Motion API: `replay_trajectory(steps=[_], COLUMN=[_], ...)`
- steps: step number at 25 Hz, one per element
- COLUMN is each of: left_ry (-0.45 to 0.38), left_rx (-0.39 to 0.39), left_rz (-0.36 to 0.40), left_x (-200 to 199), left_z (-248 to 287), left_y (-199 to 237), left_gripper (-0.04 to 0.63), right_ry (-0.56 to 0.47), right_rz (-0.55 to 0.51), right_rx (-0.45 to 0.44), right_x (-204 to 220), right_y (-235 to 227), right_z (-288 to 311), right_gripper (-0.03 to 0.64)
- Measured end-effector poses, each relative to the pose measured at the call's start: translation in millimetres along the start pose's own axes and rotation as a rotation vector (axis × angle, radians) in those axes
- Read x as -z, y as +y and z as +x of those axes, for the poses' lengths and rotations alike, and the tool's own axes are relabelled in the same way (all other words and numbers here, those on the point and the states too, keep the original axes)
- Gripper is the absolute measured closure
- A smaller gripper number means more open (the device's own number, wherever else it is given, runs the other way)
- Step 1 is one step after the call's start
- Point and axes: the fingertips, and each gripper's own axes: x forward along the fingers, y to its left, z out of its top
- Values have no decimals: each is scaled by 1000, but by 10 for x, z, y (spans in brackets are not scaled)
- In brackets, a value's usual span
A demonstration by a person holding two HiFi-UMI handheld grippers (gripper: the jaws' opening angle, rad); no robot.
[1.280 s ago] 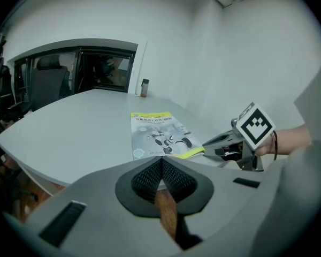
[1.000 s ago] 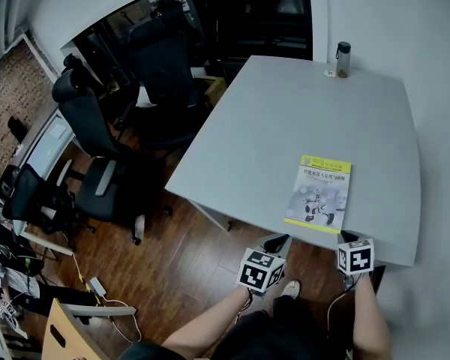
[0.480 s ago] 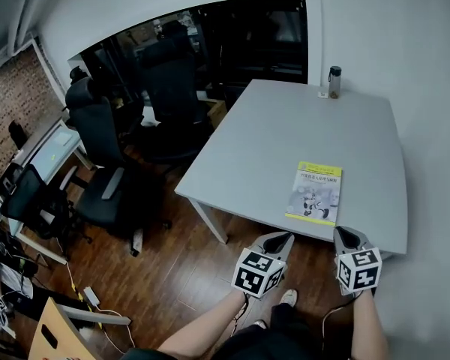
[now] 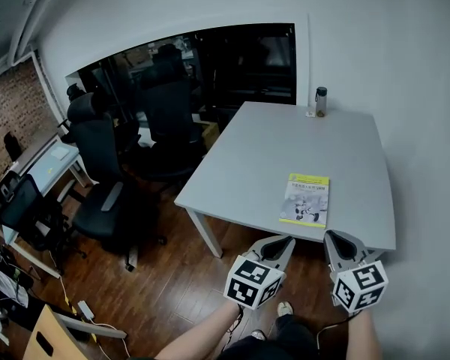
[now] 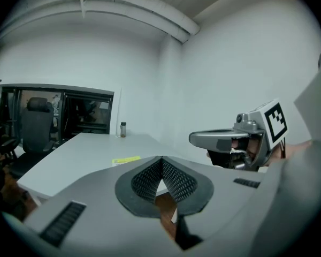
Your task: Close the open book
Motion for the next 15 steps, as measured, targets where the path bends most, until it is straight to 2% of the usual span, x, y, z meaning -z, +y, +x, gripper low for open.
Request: replay_trajectory(steps=[4,9,15], left_ry=[-33,-76,-77], left_rx=[8,20,4], left_rz=[7,-30,-28], left_x=[-152,-288,-267], left_z=[-111,-272,-335], left_y=[-103,-167,-139], left_gripper=[591,591,591], right_ry=[-35,-58,-57], right_rz=[16,48,67], right_rx=[-8,-4,-11], right_x=[-159,-249,-227], right_y=[106,197,274], right_z=[-108,-177,-176], right_gripper=[612,612,612])
